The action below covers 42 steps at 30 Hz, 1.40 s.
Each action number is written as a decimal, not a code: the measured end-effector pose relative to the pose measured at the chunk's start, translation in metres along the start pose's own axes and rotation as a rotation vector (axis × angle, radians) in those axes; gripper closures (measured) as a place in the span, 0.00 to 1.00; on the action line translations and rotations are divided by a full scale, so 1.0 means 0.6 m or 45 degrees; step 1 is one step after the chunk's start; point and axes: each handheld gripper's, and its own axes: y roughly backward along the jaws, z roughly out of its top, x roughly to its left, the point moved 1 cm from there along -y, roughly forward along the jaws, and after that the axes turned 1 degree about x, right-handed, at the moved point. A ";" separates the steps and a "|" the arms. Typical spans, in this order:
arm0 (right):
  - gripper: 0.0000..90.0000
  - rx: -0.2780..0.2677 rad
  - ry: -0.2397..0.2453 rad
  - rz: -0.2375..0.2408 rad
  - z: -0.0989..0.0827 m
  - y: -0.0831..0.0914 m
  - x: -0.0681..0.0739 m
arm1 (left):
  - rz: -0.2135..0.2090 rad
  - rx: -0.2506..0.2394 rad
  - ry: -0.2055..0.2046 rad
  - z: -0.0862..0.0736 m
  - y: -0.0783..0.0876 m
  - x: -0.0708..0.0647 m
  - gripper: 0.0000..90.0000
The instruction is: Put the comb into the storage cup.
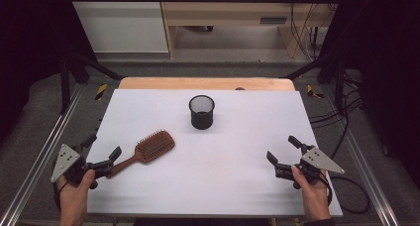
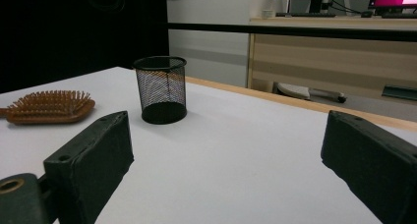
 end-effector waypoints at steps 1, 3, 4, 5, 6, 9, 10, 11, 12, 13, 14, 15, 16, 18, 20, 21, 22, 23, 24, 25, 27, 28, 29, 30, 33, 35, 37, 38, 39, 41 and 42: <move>0.05 0.008 0.006 0.001 -0.001 0.000 0.001 | -0.003 0.005 0.005 0.000 -0.001 0.000 0.02; 0.05 0.016 0.017 0.001 -0.002 -0.001 0.001 | -0.006 0.019 0.007 0.000 -0.004 -0.001 0.02; 0.05 0.021 0.020 0.002 -0.002 0.000 0.002 | -0.006 0.019 0.007 0.000 -0.004 -0.001 0.02; 0.05 0.024 0.023 0.000 -0.003 0.000 0.002 | -0.005 0.029 0.000 -0.001 -0.004 -0.002 0.02; 0.05 0.024 0.023 0.000 -0.003 0.000 0.002 | -0.005 0.037 -0.002 -0.001 -0.004 -0.002 0.02; 0.05 0.033 0.021 -0.008 -0.004 0.002 0.002 | 0.005 0.083 -0.010 -0.004 -0.008 -0.002 0.02; 0.05 0.031 0.018 -0.010 -0.004 0.003 0.002 | 0.003 0.104 -0.008 -0.006 -0.010 -0.001 0.02; 0.05 0.033 0.018 -0.010 -0.004 0.003 0.002 | 0.001 0.121 -0.013 -0.008 -0.013 0.001 0.02; 0.05 0.034 0.019 -0.011 -0.005 0.003 0.002 | 0.008 0.145 -0.027 -0.008 -0.015 0.002 0.02; 0.05 0.037 0.018 -0.010 -0.005 0.003 0.002 | 0.033 0.167 -0.067 -0.008 -0.017 0.005 0.03; 0.05 0.042 0.017 -0.008 -0.005 0.002 0.002 | 0.058 0.176 -0.102 -0.007 -0.019 0.009 0.04; 0.05 0.046 0.017 -0.009 -0.005 0.002 0.003 | 0.067 0.177 -0.095 -0.003 -0.021 0.013 0.04; 0.05 0.049 0.016 -0.011 -0.006 0.002 0.003 | 0.072 0.171 -0.084 0.001 -0.022 0.018 0.04; 0.05 0.053 0.018 -0.014 -0.006 0.002 0.002 | 0.070 0.173 -0.076 0.008 -0.028 0.026 0.04; 0.05 0.053 0.017 -0.018 -0.006 0.003 0.001 | 0.066 0.183 -0.079 0.014 -0.032 0.033 0.04; 0.05 0.053 0.012 -0.020 -0.006 0.004 0.000 | 0.065 0.188 -0.081 0.016 -0.034 0.035 0.04; 0.05 0.049 0.006 -0.023 -0.007 0.005 -0.001 | 0.064 0.198 -0.087 0.019 -0.036 0.038 0.04; 0.05 0.049 0.006 -0.023 -0.007 0.005 -0.001 | 0.056 0.207 -0.083 0.021 -0.038 0.040 0.04; 0.05 0.049 0.004 -0.025 -0.006 0.005 -0.002 | 0.043 0.228 -0.085 0.022 -0.042 0.043 0.04; 0.05 0.047 0.001 -0.028 -0.006 0.006 -0.002 | 0.047 0.265 -0.096 0.022 -0.046 0.045 0.04; 0.05 0.048 0.001 -0.028 -0.006 0.006 -0.002 | 0.034 0.323 -0.099 0.019 -0.053 0.047 0.05; 0.05 0.050 0.002 -0.027 -0.006 0.006 -0.001 | 0.028 0.338 -0.089 0.017 -0.056 0.048 0.05; 0.05 0.052 0.002 -0.027 -0.006 0.005 -0.001 | 0.018 0.357 -0.072 0.011 -0.060 0.048 0.06; 0.05 0.055 0.002 -0.028 -0.007 0.005 -0.001 | 0.018 0.360 -0.061 0.006 -0.062 0.047 0.10; 0.05 0.056 0.004 -0.029 -0.007 0.005 -0.001 | 0.038 0.353 -0.031 -0.013 -0.064 0.041 0.13; 0.05 0.059 0.004 -0.030 -0.008 0.005 -0.001 | 0.053 0.354 -0.001 -0.022 -0.060 0.040 0.19; 0.05 0.060 0.002 -0.029 -0.008 0.004 -0.001 | 0.055 0.353 -0.013 -0.023 -0.055 0.041 0.27; 0.05 0.060 0.002 -0.030 -0.008 0.004 -0.002 | 0.053 0.351 -0.017 -0.023 -0.051 0.043 0.32; 0.05 0.060 0.001 -0.030 -0.008 0.004 -0.002 | 0.051 0.347 -0.013 -0.024 -0.048 0.045 0.32; 0.05 0.061 0.001 -0.030 -0.008 0.004 -0.001 | 0.054 0.361 -0.017 -0.026 -0.042 0.047 0.43; 0.05 0.061 0.001 -0.032 -0.008 0.004 -0.001 | 0.055 0.370 -0.016 -0.027 -0.040 0.048 0.48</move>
